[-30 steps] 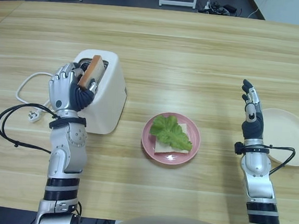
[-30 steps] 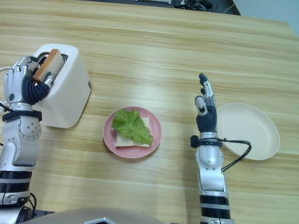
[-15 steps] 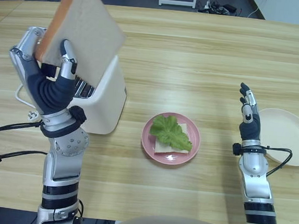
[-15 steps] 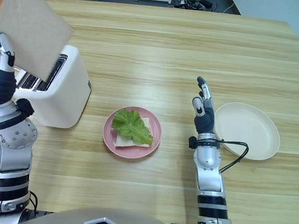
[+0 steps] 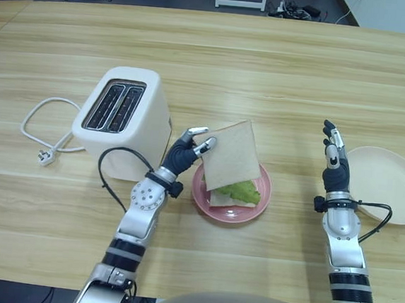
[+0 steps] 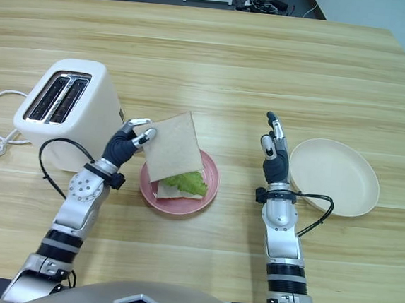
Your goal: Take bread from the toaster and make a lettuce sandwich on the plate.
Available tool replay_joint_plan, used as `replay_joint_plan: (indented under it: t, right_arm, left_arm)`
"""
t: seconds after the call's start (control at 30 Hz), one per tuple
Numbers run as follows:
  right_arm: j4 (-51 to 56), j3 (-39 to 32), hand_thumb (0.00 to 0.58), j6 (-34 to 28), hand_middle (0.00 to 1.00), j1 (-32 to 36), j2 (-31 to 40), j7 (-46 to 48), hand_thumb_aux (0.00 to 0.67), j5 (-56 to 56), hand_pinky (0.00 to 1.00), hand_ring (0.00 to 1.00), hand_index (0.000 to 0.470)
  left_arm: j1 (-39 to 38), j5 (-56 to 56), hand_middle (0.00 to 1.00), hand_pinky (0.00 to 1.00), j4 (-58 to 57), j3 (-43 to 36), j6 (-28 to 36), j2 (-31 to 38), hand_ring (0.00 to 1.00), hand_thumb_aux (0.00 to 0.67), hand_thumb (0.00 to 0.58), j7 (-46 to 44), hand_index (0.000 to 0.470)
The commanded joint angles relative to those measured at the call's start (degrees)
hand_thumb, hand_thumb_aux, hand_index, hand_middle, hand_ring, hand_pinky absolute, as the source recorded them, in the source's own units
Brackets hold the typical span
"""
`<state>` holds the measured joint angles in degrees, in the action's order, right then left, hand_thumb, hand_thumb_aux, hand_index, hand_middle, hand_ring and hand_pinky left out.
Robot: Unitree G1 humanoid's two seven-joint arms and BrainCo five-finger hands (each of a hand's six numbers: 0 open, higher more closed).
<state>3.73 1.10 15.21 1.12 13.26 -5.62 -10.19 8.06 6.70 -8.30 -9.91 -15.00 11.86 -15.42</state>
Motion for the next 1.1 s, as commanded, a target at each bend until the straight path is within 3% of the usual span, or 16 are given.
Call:
replay_joint_plan:
  t: [0.03, 0.17, 0.27, 0.43, 0.6, 0.83, 1.1]
  right_arm:
    - [0.74, -0.25, 0.0, -0.06, 0.0, 0.06, -0.38, 0.45, 0.0, -0.62, 0.0, 0.0, 0.0]
    - [0.33, -1.05, 0.0, 0.28, 0.0, -0.64, -0.21, 0.45, 0.0, -1.82, 0.0, 0.0, 0.0]
    - [-1.62, -4.08, 0.0, 4.02, 0.0, -2.02, 1.18, -0.44, 0.0, -7.68, 0.0, 0.0, 0.0]
    - [-7.47, -9.85, 0.0, 11.03, 0.0, -4.53, 5.1, -6.25, 0.0, -26.43, 0.0, 0.0, 0.0]
    - [-10.8, -15.84, 0.0, 13.48, 0.0, -5.45, 8.89, -10.79, 0.0, -43.35, 0.0, 0.0, 0.0]
    - [-6.58, -23.62, 0.0, 9.75, 0.0, -3.19, 12.6, -16.03, 0.0, -61.13, 0.0, 0.0, 0.0]
    - [12.51, -32.65, 0.0, 1.36, 0.0, 3.71, 11.7, -10.76, 0.0, -67.94, 0.0, 0.0, 0.0]
  left_arm:
    - [3.83, -1.97, 1.0, 1.0, -8.48, -0.6, -2.07, -1.52, 1.0, 0.67, 0.58, -2.23, 0.47]
    - [4.48, -3.1, 1.0, 1.0, -12.13, -1.55, -3.63, -2.55, 1.0, 0.67, 0.58, -4.8, 0.47]
    - [4.85, -6.06, 1.0, 1.0, -14.26, -2.41, -4.53, -2.08, 1.0, 0.67, 0.58, -5.19, 0.47]
    - [5.25, -9.52, 1.0, 1.0, -16.09, -2.35, -5.7, 0.14, 1.0, 0.67, 0.58, -5.81, 0.47]
    - [5.91, -10.98, 1.0, 1.0, -17.62, -1.35, -5.7, 2.07, 1.0, 0.67, 0.58, -5.78, 0.47]
    - [7.15, -12.51, 1.0, 1.0, -21.01, -1.32, -5.6, 2.36, 1.0, 0.67, 0.58, -5.11, 0.47]
    - [6.08, -14.82, 1.0, 1.0, -21.12, -2.99, -6.45, 2.72, 1.0, 0.67, 0.58, -6.01, 0.47]
